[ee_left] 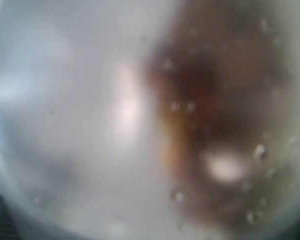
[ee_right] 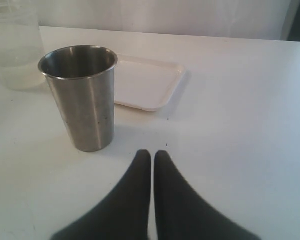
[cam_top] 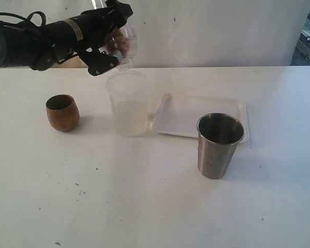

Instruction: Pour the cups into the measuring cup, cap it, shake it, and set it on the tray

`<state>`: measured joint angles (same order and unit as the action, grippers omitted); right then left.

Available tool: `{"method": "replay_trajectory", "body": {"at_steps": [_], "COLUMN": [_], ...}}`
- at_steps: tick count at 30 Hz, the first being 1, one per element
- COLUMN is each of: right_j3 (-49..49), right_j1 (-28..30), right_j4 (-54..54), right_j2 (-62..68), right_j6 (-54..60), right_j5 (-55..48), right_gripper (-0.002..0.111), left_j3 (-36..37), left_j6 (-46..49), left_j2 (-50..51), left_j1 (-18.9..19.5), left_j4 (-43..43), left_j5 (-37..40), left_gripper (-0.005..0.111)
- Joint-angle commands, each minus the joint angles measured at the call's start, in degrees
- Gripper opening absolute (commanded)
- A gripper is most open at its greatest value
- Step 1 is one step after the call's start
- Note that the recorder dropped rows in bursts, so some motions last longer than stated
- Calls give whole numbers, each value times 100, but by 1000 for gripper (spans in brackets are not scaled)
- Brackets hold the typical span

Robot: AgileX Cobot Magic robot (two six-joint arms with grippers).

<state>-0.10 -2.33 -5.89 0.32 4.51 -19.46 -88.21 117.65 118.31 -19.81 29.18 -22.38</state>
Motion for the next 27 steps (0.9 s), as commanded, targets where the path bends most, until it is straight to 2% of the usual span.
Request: {"method": "replay_trajectory", "body": {"at_steps": [1,8,27], "right_j3": [10,10,10], "right_j1": [11,11,11], "right_j4": [-5,-5,-5], "right_j2": [-32,-32,-32], "right_j6": [-25,-25,-25], "right_j5": [22,22,22], "right_gripper": [2,2,2], "left_j3": [-47,-47,-47], "left_j6": [73,82,331], "left_j2": [-75,-75,-75], "left_j1": [-35,-35,-108], "left_j4": [220,485,483], "left_j5": [-374,-300,-200], "left_gripper": [0,0,0]}}
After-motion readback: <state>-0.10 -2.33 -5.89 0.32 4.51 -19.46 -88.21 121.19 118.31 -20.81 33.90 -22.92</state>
